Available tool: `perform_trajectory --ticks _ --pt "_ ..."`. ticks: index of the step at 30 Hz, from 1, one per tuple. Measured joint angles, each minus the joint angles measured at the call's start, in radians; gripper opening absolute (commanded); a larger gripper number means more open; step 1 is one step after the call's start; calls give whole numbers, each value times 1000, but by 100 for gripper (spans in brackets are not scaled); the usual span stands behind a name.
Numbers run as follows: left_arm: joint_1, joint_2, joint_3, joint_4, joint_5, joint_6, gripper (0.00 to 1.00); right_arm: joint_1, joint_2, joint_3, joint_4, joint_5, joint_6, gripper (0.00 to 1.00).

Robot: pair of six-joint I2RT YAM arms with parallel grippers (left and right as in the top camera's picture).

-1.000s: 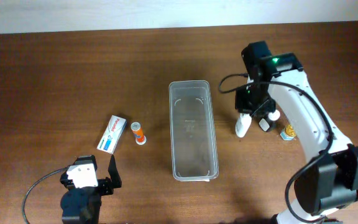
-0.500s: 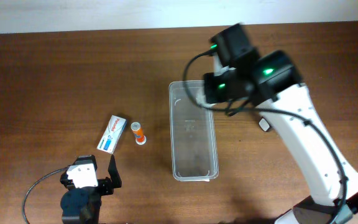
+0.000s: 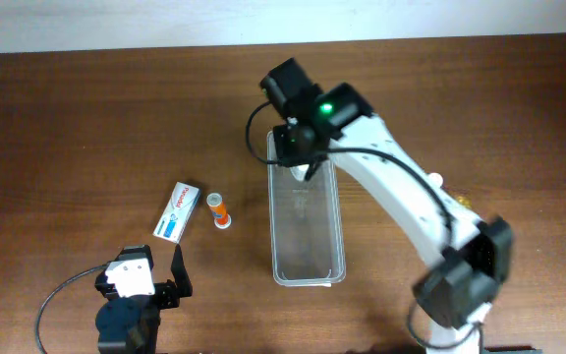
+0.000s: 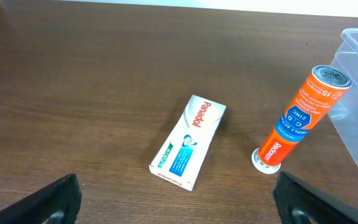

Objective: Pack container
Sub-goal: 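Carry the white bottle over the container and release it inside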

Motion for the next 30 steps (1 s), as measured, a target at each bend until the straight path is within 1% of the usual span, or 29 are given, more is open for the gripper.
perform_trajectory --ticks 4,14,15,17,21,25,30 --pt "0 0 0 0 0 0 99 0 86 -1 34 0 13 11" --pt "0 0 0 0 0 0 99 -1 89 -1 88 -21 24 12" --pt "0 0 0 0 0 0 99 -1 89 -1 88 -23 24 16" --pt "0 0 0 0 0 0 99 -1 89 -1 88 -24 29 39" --pt "0 0 0 0 0 0 99 -1 89 -1 88 -31 27 38" --pt "0 0 0 0 0 0 99 -1 85 2 85 -31 27 42" --pt "0 0 0 0 0 0 99 -2 19 16 49 -11 24 57"
